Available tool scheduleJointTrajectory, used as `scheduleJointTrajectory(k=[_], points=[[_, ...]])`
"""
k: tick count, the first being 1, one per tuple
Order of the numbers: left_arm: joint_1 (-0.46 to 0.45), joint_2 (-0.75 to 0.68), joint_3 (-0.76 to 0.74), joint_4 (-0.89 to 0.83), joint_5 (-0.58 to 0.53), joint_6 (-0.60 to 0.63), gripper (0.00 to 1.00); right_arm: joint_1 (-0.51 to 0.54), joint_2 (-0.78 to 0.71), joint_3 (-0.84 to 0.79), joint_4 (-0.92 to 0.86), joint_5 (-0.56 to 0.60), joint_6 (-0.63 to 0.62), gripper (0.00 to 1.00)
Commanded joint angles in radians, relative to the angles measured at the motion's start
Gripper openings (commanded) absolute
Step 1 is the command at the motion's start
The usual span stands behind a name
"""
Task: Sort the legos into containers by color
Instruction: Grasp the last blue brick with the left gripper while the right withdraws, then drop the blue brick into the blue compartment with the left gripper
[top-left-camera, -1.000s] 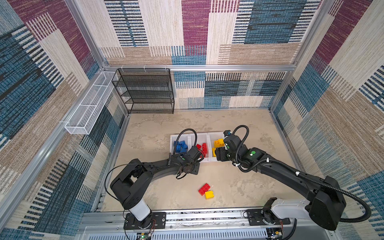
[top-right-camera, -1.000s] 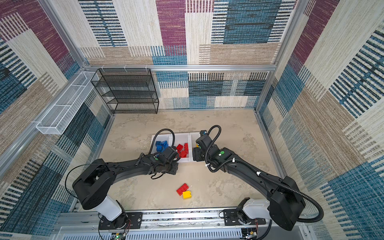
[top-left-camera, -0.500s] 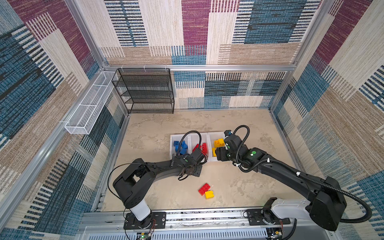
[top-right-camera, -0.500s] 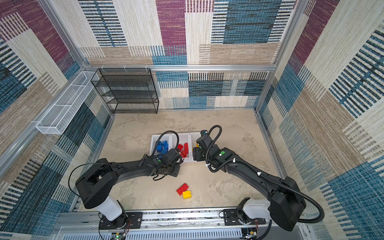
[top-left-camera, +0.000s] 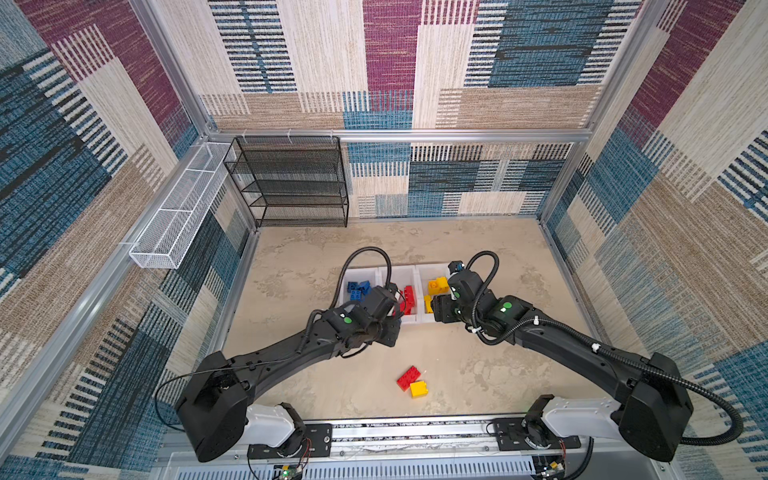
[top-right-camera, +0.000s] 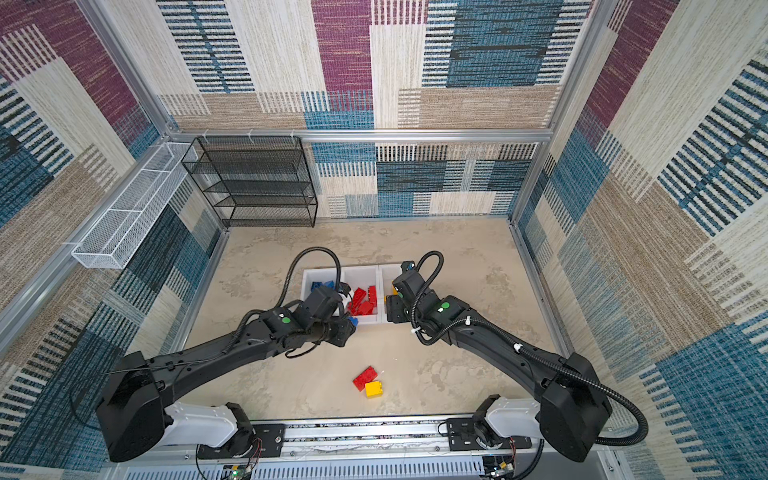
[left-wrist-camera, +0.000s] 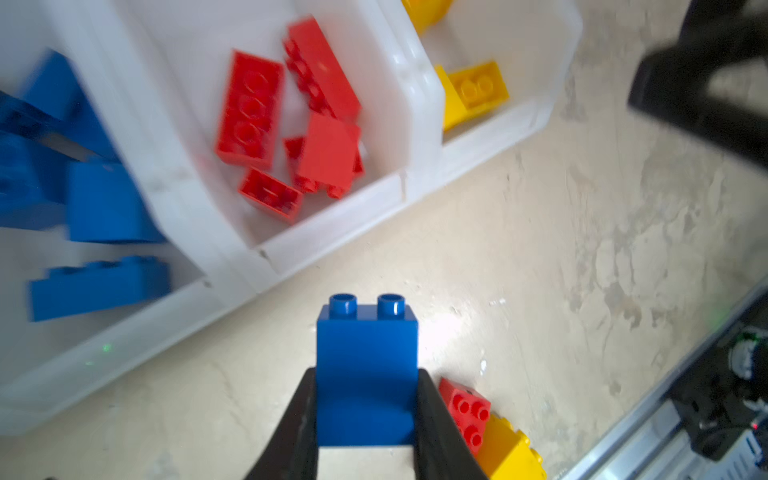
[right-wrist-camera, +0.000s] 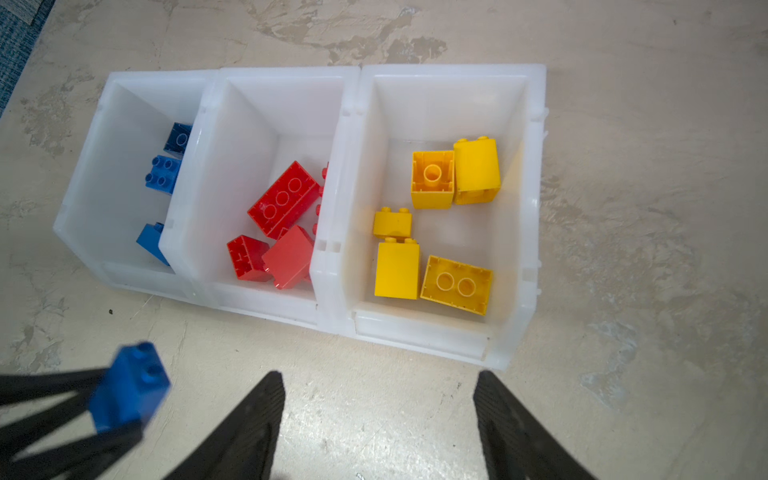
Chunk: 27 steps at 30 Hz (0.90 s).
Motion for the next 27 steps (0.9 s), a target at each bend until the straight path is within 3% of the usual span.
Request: scheduleJointTrajectory(k=[1, 8, 13, 17, 22, 27], points=[[0.101, -0.034, 0.017, -0.058, -0.027, 0.064, 0.26, 0.001, 0.001, 0.007, 0.015, 0.0, 0.008, 0.74], [0.291, 0.085, 0.04, -0.019, -0.004, 0.115, 0.26, 0.001, -0.022, -0.007, 0.017, -0.002, 0.017, 0.74], [0.308, 0.174, 0.091, -0.041, -0.051, 0.119, 0.27, 0.002, -0.044, -0.014, -0.002, 0.011, 0.02, 0.74], [0.309, 0.202, 0.104, -0.047, -0.069, 0.119, 0.34, 0.002, -0.059, -0.022, -0.006, 0.015, 0.021, 0.75], [0.31, 0.198, 0.101, -0.057, -0.094, 0.112, 0.52, 0.001, -0.054, -0.018, -0.008, 0.015, 0.02, 0.76], [0.314, 0.174, 0.083, -0.062, -0.102, 0.108, 0.55, 0.001, -0.049, -0.01, -0.008, 0.011, 0.013, 0.76]])
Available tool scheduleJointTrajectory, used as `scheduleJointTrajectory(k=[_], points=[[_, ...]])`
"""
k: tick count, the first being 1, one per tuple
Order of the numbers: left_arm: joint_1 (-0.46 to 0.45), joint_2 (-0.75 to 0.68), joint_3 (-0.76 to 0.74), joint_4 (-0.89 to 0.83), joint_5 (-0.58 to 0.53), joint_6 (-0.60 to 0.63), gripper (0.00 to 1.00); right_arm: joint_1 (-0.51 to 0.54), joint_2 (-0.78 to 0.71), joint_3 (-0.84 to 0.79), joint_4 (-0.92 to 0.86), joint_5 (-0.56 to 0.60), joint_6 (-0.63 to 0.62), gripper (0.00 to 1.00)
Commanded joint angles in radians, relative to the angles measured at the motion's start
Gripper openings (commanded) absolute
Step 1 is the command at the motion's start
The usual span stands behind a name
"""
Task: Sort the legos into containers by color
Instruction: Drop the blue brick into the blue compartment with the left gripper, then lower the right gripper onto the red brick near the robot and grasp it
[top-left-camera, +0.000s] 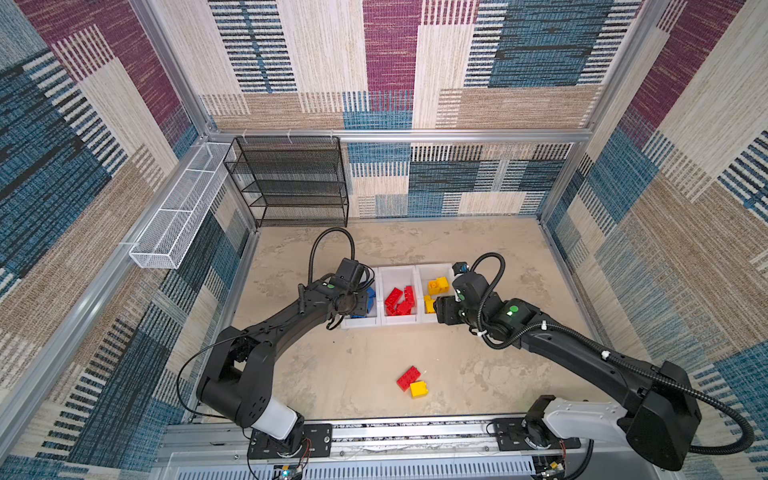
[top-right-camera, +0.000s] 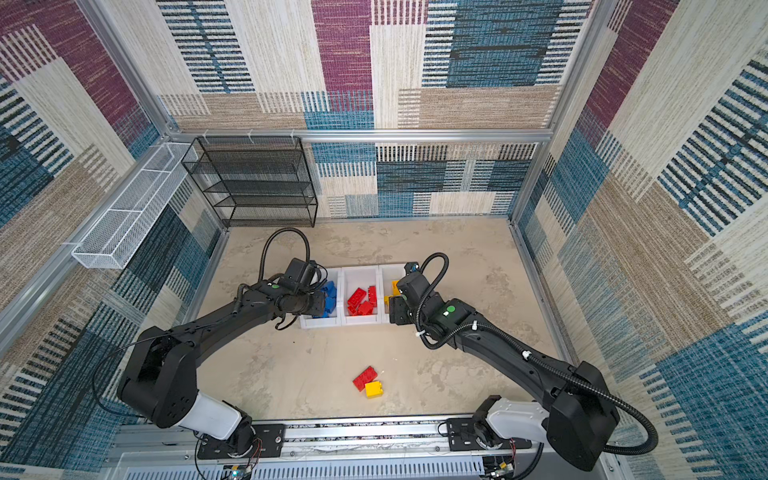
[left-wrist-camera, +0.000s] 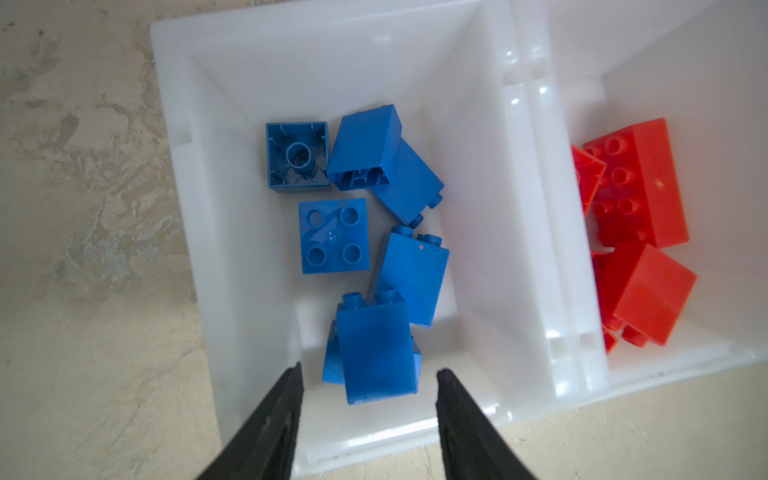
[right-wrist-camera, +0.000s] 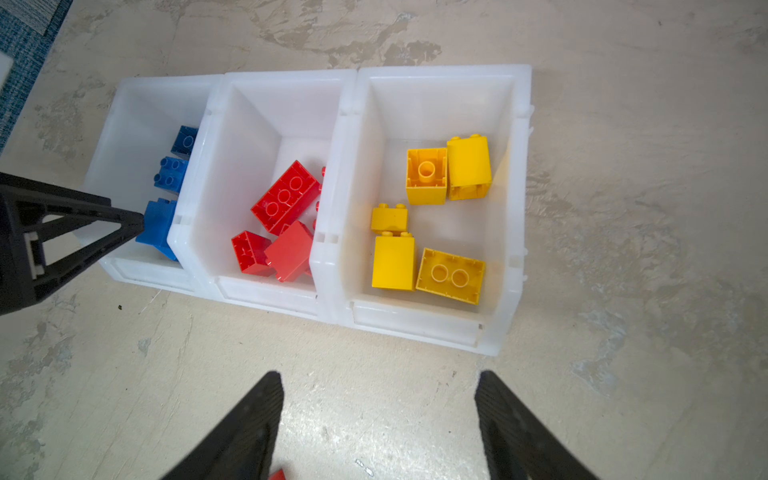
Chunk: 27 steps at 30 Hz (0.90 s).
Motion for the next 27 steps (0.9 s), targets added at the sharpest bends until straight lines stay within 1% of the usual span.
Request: scheduleJointTrajectory(k=[1, 8, 15, 18, 23, 27], points=[[0.004, -0.022, -0.01, -0.019, -0.027, 0.024, 0.55, 0.0, 0.003, 0.01, 0.008, 0.01, 0.005, 0.76], [0.007, -0.11, -0.058, -0.023, -0.012, -0.004, 0.56, 0.001, 0.008, 0.007, 0.008, -0.022, -0.016, 0.76], [0.007, -0.27, -0.154, -0.033, 0.002, -0.056, 0.56, 0.01, 0.042, -0.027, -0.02, -0.096, -0.037, 0.75], [0.007, -0.343, -0.205, -0.04, -0.002, -0.091, 0.57, 0.061, 0.061, -0.047, -0.018, -0.115, -0.03, 0.75], [0.007, -0.453, -0.294, -0.05, -0.017, -0.142, 0.57, 0.191, 0.133, -0.039, -0.052, -0.123, -0.004, 0.75], [0.008, -0.512, -0.345, -0.059, -0.022, -0.172, 0.57, 0.286, 0.183, -0.023, -0.079, -0.13, 0.017, 0.76]])
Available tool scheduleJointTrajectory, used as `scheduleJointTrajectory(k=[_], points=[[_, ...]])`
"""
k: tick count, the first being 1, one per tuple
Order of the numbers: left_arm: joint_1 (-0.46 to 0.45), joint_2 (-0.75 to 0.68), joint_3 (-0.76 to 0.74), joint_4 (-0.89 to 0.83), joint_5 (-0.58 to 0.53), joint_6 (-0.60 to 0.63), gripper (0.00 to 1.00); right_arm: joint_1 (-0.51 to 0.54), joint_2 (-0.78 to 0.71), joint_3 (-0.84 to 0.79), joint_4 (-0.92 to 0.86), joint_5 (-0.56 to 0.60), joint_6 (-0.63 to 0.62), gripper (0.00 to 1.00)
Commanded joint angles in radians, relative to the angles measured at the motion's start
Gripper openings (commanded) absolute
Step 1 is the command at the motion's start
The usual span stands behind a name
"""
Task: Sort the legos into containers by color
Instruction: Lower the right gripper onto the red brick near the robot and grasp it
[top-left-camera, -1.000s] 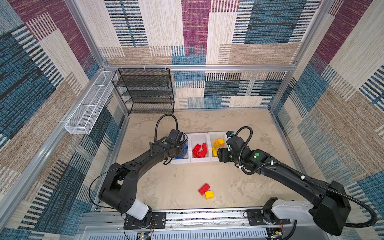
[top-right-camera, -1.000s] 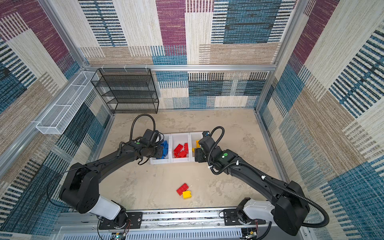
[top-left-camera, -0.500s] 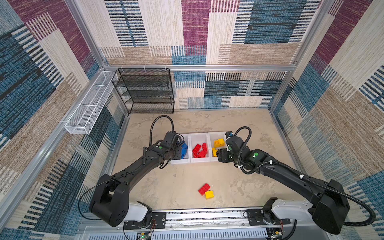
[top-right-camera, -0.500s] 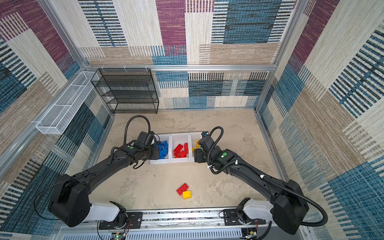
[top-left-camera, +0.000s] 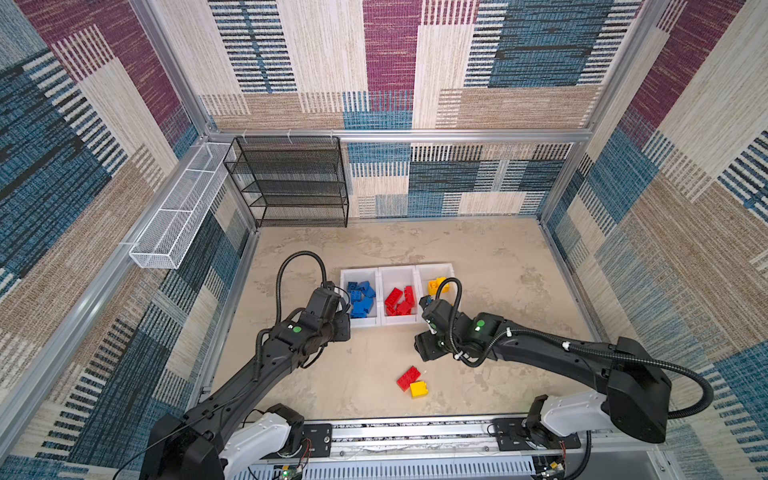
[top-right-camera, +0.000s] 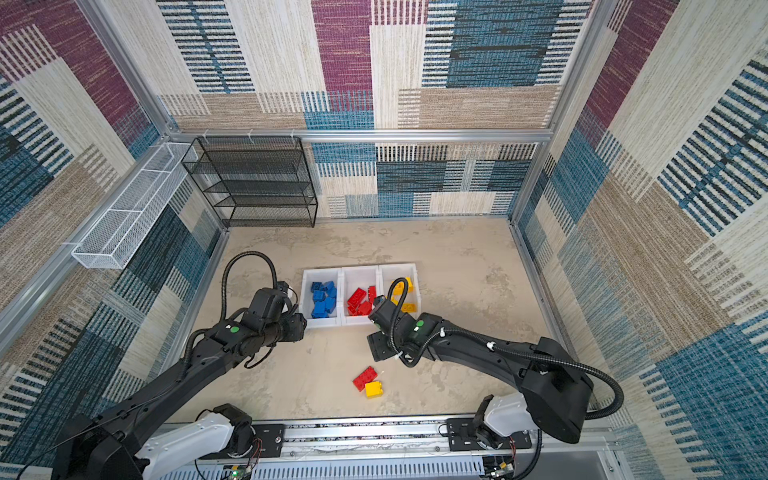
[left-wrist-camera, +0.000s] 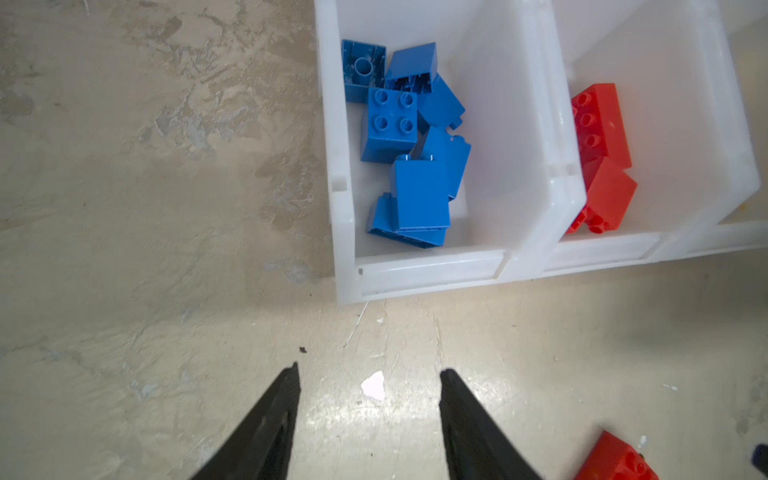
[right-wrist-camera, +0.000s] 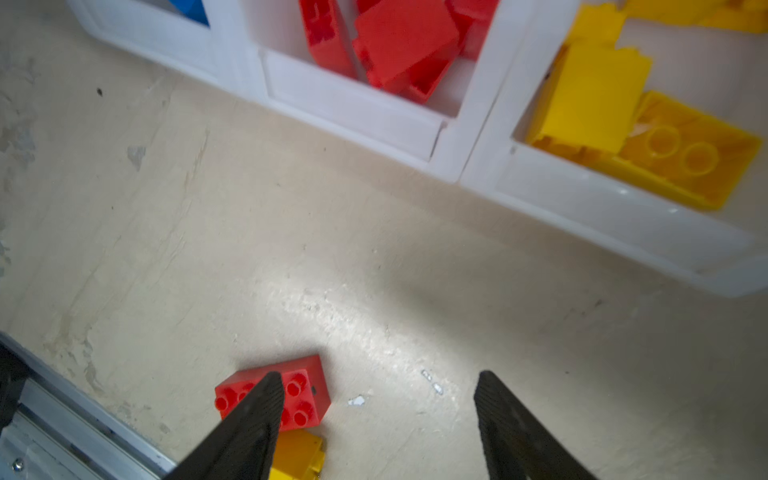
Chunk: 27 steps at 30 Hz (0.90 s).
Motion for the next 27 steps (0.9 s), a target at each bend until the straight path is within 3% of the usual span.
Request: scheduleJointTrajectory(k=[1, 13, 27], points=[[0.0, -0.037, -0.033, -0.017, -0.021, -0.052, 0.57, 0.059, 0.027, 0.013, -0.022, -0.026, 0.027, 0.76], [0.0, -0.073, -0.071, -0.019, -0.016, -0.083, 0.57, 0.219, 0.165, 0.072, -0.033, -0.028, -0.004, 0.84], [0.0, -0.106, -0.094, -0.024, -0.015, -0.096, 0.58, 0.244, 0.298, 0.13, -0.082, 0.053, 0.003, 0.79]])
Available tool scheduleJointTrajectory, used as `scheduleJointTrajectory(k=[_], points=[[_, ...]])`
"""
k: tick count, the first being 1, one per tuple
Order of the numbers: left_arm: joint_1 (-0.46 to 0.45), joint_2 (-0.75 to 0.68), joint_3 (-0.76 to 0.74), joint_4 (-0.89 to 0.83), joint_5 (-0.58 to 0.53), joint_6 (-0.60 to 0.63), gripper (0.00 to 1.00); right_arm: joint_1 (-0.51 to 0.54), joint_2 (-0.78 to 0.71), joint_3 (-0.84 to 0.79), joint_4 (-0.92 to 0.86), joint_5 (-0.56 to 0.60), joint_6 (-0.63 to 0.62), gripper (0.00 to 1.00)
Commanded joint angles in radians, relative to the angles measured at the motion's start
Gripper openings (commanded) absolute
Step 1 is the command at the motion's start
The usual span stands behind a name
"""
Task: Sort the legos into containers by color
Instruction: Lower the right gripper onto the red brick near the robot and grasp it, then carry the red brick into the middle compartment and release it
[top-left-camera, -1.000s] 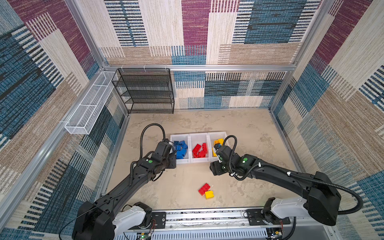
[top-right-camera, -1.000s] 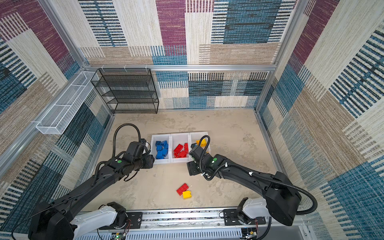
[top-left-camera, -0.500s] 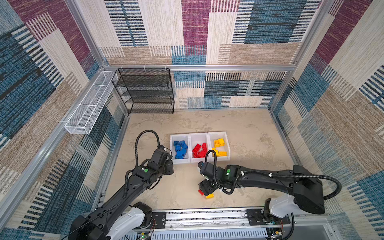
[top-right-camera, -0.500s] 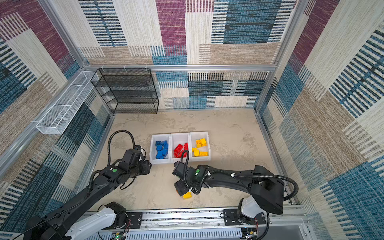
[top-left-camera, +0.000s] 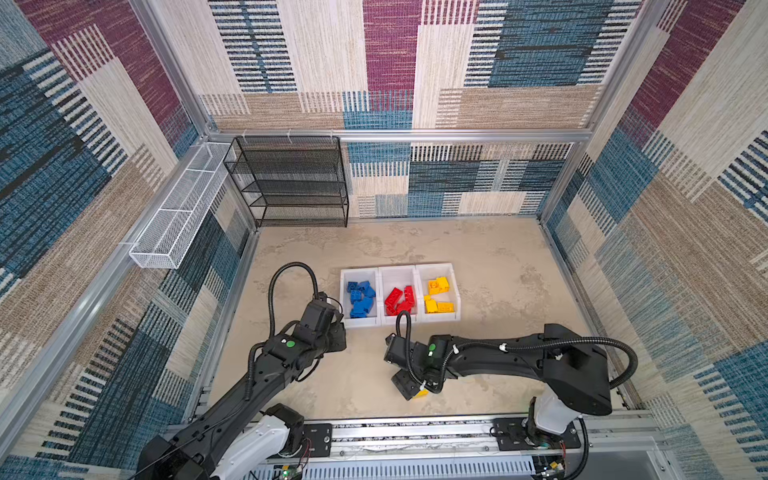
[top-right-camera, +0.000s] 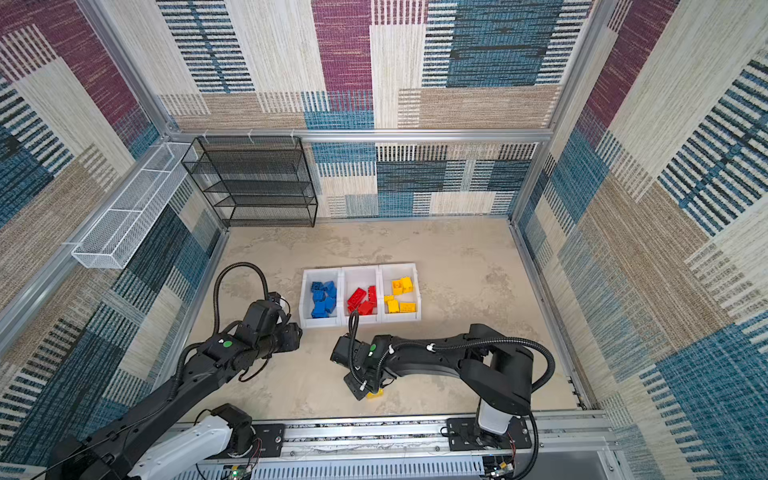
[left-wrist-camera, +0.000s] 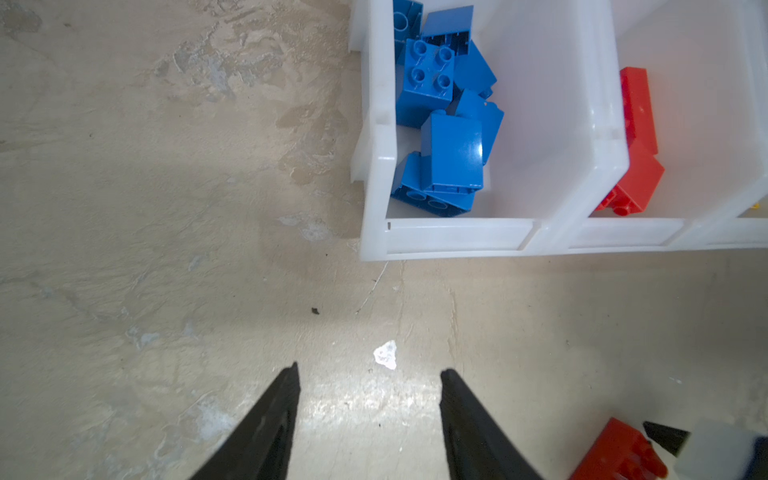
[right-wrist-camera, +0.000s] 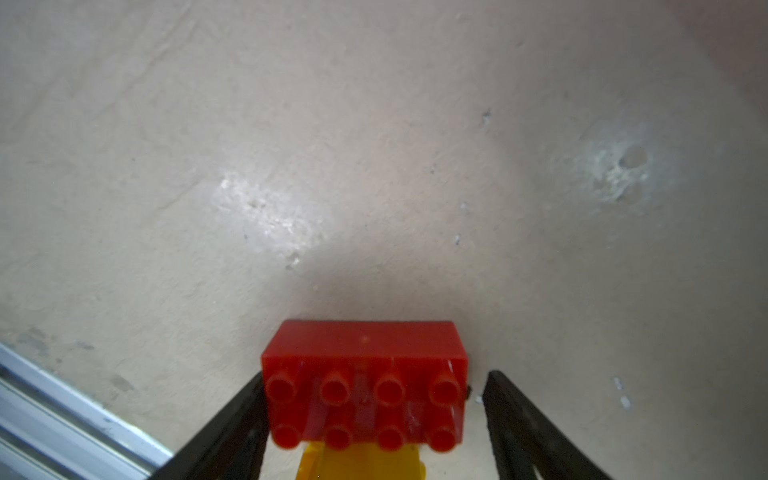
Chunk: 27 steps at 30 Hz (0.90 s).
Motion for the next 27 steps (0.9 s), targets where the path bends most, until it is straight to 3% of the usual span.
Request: scheduleJointTrajectory(k=[1, 9, 13, 19, 27], points=[[0.0, -0.009, -0.005, -0.009, -0.012, -0.025, 0.58, 0.002, 0.006, 0.011, 0.004, 0.022, 0.011, 0.77], [0.0, -0.012, -0.007, -0.015, -0.011, -0.027, 0.58, 0.003, -0.001, 0.03, 0.009, 0.04, -0.004, 0.6], [0.0, -0.012, -0.004, -0.019, -0.009, -0.03, 0.58, -0.016, -0.03, 0.073, 0.007, 0.098, -0.056, 0.58], [0.0, -0.023, -0.006, -0.029, 0.01, -0.04, 0.58, -0.169, -0.02, 0.219, 0.055, 0.125, -0.195, 0.58], [-0.001, -0.058, -0.026, -0.035, 0.052, -0.062, 0.57, -0.342, 0.161, 0.452, 0.134, 0.096, -0.278, 0.57]])
